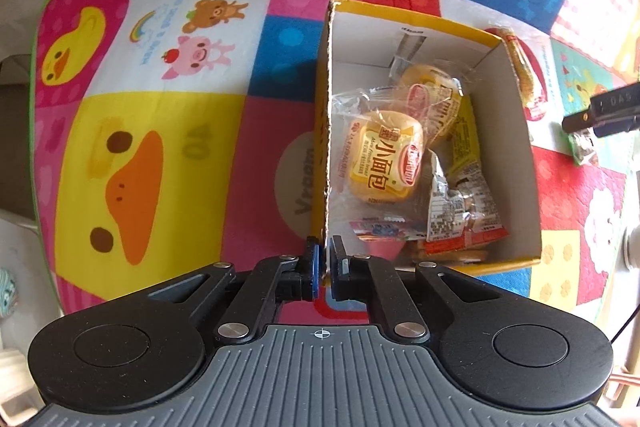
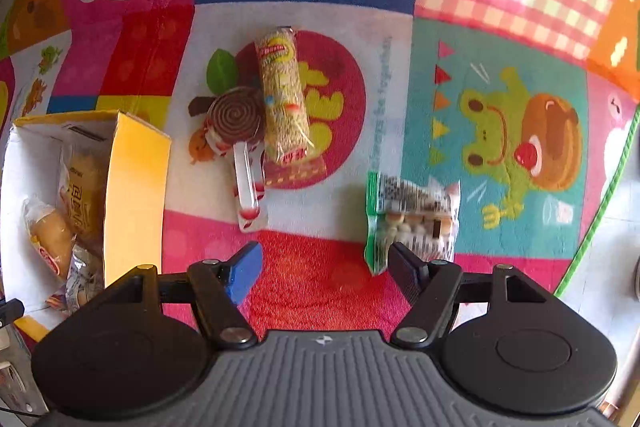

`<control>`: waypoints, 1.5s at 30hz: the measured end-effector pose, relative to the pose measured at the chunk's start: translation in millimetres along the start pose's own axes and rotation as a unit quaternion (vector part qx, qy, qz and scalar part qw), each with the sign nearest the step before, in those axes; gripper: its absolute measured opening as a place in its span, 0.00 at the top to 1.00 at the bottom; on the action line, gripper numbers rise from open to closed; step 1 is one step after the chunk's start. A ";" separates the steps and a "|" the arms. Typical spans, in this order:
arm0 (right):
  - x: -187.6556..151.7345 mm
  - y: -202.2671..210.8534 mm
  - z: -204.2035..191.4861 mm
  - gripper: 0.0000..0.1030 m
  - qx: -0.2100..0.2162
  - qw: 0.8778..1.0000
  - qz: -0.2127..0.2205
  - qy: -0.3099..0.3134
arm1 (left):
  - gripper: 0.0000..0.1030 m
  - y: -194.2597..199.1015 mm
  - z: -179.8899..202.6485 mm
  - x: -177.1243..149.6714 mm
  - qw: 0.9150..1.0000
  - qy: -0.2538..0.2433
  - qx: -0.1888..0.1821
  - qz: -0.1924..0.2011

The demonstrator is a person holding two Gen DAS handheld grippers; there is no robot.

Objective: Organize objects
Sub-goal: 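Reach the right tool to the long rice-cracker stick pack, then close the right tool on the rice-cracker stick pack and lift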

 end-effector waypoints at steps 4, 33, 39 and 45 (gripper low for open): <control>28.4 -3.1 -10.2 0.36 0.008 0.999 0.026 0.025 | 0.93 -5.7 -2.7 0.7 1.000 0.023 -0.002 0.006; 41.7 -2.7 17.9 0.47 0.017 0.998 0.063 0.010 | 0.92 -18.2 -8.2 3.0 0.999 0.034 -0.022 -0.010; 73.3 -30.6 -7.7 0.48 0.016 0.999 0.045 0.022 | 0.92 -18.2 -7.4 2.2 0.999 0.040 -0.018 -0.011; 86.5 -32.7 -16.1 0.57 0.044 0.998 0.044 0.003 | 0.92 -21.4 -5.8 6.6 0.999 0.020 -0.013 -0.022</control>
Point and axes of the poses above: each gripper's, at about its wrist camera, not at the fingertips, and y roughly against the way its jaws point, z to its right, x to its top, the point moved 4 cm from there along -y, roughly the way its jaws point, and after that the axes turned 9 degrees about -z, right-handed, at the moved point
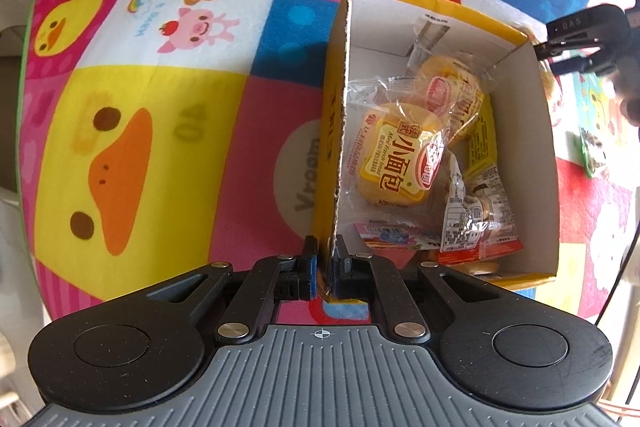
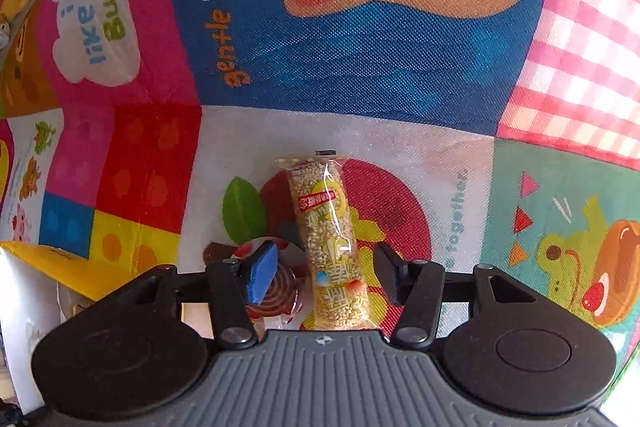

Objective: Organize objects
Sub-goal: 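Close the right tool on the rice-cracker stick pack and lift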

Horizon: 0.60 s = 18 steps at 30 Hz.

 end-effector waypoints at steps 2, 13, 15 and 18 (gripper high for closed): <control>-2.7 3.0 1.9 0.70 -0.007 1.000 -0.005 -0.001 | 0.92 -0.7 0.3 1.2 1.000 -0.005 0.000 -0.002; -44.6 34.1 25.1 0.73 -0.005 1.000 0.010 -0.028 | 0.92 -0.4 -1.9 1.3 1.000 -0.023 -0.010 -0.010; -47.0 32.9 24.4 0.72 -0.008 1.000 0.011 -0.021 | 0.92 0.5 -1.5 1.4 1.000 -0.017 -0.009 -0.009; -42.1 28.7 21.2 0.70 -0.015 1.000 0.013 -0.002 | 0.92 1.7 -1.0 -0.4 1.000 -0.008 -0.007 -0.005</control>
Point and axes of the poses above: each gripper's, at about its wrist camera, not at the fingertips, and y roughly against the way its jaws point, z to its right, x to its top, the point moved 4 cm from there along -y, roughly the way its jaws point, and after that the axes turned 9 degrees about -z, right-handed, at the moved point
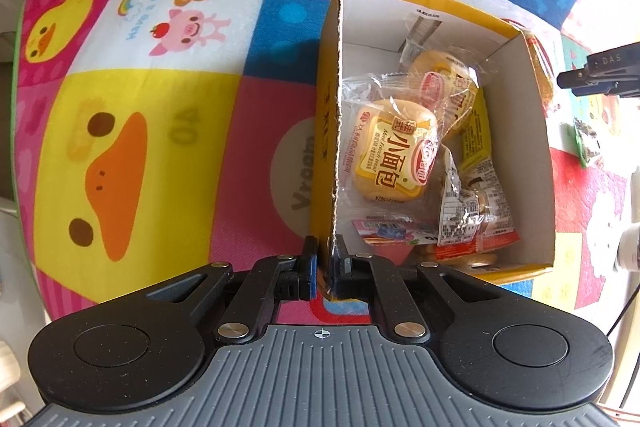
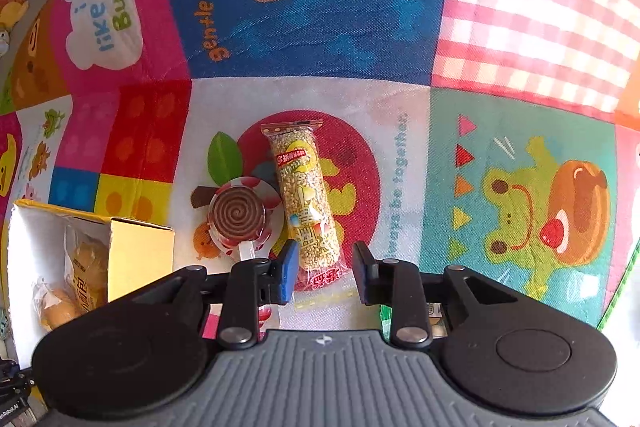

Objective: Organize objects
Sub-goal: 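Close the right tool on the rice-cracker stick pack and lift, then carry the rice-cracker pack into the box and open the right tool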

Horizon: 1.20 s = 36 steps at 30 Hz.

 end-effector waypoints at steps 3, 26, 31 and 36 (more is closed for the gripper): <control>13.0 -4.3 -5.7 0.63 -0.005 1.000 0.008 0.009 | 0.92 0.5 -1.2 -2.2 1.000 0.011 -0.003 0.003; -98.9 63.8 -10.1 0.73 0.038 0.996 -0.018 -0.083 | 0.91 -7.9 9.5 4.9 0.996 -0.083 0.017 -0.025; -172.3 101.8 -28.5 0.73 0.064 0.989 -0.031 -0.128 | 0.90 -7.3 5.3 5.3 0.995 -0.097 0.000 -0.024; -217.3 130.4 -70.0 0.73 0.086 0.986 -0.044 -0.134 | 0.89 -8.9 1.7 5.0 0.995 -0.099 -0.015 -0.021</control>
Point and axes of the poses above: each gripper's, at about its wrist camera, not at the fingertips, and y roughly against the way its jaws point, z to its right, x to its top, the point moved 4 cm from there along -y, roughly the way its jaws point, and after that the axes turned 9 degrees about -z, right-handed, at the moved point
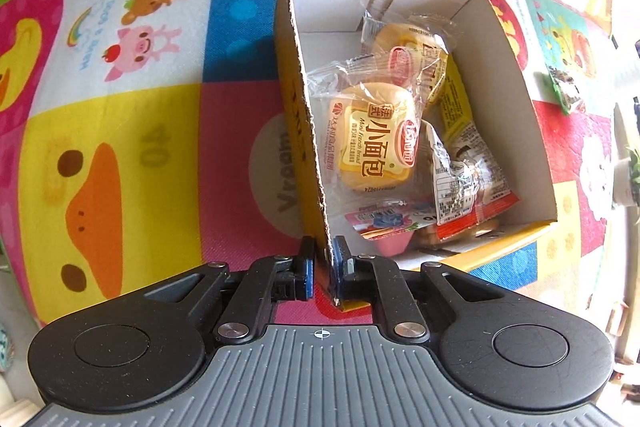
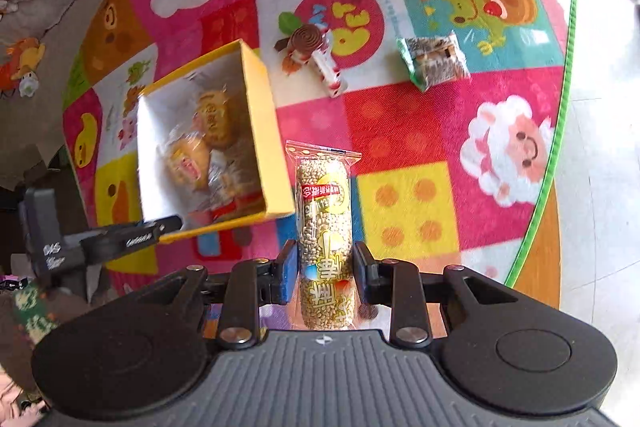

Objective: Organize objects
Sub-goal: 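Carry the rice-cracker pack into the box and open the right tool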

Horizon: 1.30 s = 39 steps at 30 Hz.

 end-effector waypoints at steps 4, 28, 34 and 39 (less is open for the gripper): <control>-28.5 11.9 -31.3 0.73 0.011 1.000 0.004 -0.003 | 0.88 0.4 1.7 -1.9 1.000 -0.017 0.002 0.005; -0.7 23.4 -137.0 0.73 -0.017 0.998 0.034 0.052 | 0.85 0.8 -10.7 -7.1 0.998 -0.014 -0.047 0.029; 41.1 24.9 -167.5 0.73 -0.008 0.994 0.080 0.069 | 0.84 0.4 -11.5 -6.2 0.998 -0.012 -0.051 0.029; 70.6 29.7 -178.8 0.60 0.010 0.992 0.115 0.059 | 0.84 0.3 -12.1 -6.3 0.998 -0.013 -0.052 0.027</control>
Point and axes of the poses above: each gripper's, at about its wrist camera, not at the fingertips, and y roughly against the way its jaws point, z to its right, x to its top, the point moved 4 cm from there along -y, roughly the way its jaws point, and after that the axes turned 9 degrees about -z, right-handed, at the moved point
